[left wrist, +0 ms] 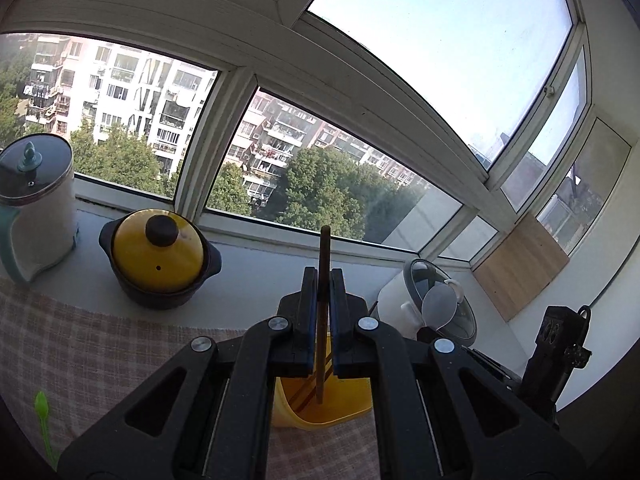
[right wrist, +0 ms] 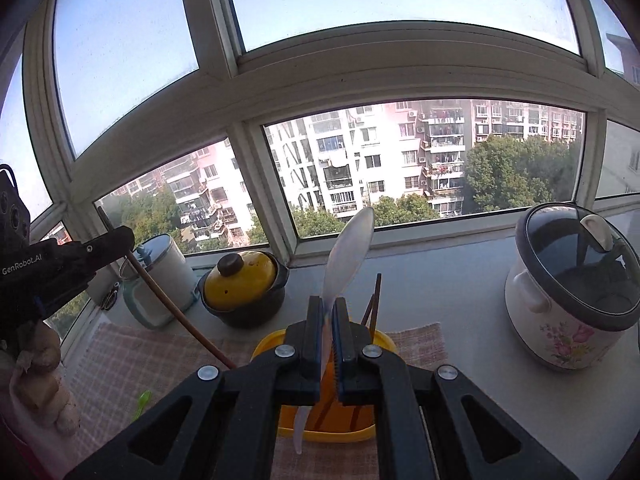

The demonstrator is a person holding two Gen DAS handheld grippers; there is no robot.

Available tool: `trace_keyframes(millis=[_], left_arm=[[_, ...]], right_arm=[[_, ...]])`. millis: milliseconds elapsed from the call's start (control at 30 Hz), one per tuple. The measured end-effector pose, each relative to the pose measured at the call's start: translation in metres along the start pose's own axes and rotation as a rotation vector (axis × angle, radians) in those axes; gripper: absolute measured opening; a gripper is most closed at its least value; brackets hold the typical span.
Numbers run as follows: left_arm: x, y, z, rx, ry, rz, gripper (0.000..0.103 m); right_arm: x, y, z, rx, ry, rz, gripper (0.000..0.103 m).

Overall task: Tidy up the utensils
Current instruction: 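Lift the spoon and chopstick and carry both over the yellow bin, then open the left tool and the right tool, dropping chopstick and spoon into the bin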

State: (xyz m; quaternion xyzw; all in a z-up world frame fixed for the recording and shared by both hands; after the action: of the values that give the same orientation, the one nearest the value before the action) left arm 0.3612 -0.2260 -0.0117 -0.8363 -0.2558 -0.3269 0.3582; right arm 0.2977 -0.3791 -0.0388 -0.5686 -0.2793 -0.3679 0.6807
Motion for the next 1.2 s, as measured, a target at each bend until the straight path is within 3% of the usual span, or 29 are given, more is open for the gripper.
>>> trace_keyframes(millis=[400, 1067, 1200], left_arm=[[-0.026, 0.027, 0.003, 0.034, 0.049, 0.074, 0.003], [-0.045, 0.034, 0.004, 0.04, 0.063, 0.12, 0.003], [-0.045, 0.031, 0.002, 0.043, 0.073, 0.114, 0.003]], right_arm=[[-0.005, 0.036, -0.014, -0.093, -0.053, -0.024, 0.002], [-0.035, 0.044, -0.013, -0.075, -0.082, 0.039, 0.003], [-0.035, 0.038, -0.014, -0.073, -0.077, 0.026, 0.031]])
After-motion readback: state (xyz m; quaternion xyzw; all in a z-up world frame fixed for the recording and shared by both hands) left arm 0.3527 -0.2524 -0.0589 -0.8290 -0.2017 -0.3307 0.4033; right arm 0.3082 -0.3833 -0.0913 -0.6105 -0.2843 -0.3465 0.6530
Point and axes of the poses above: each gripper's, at about its wrist camera, not at the fingertips, and y roughly the way its jaws point, z to its left, x to its top, the point moved 10 cm from there along y, roughly the way its jaws point, and after that the axes turned 3 degrees about -z, right-handed, at the moved point
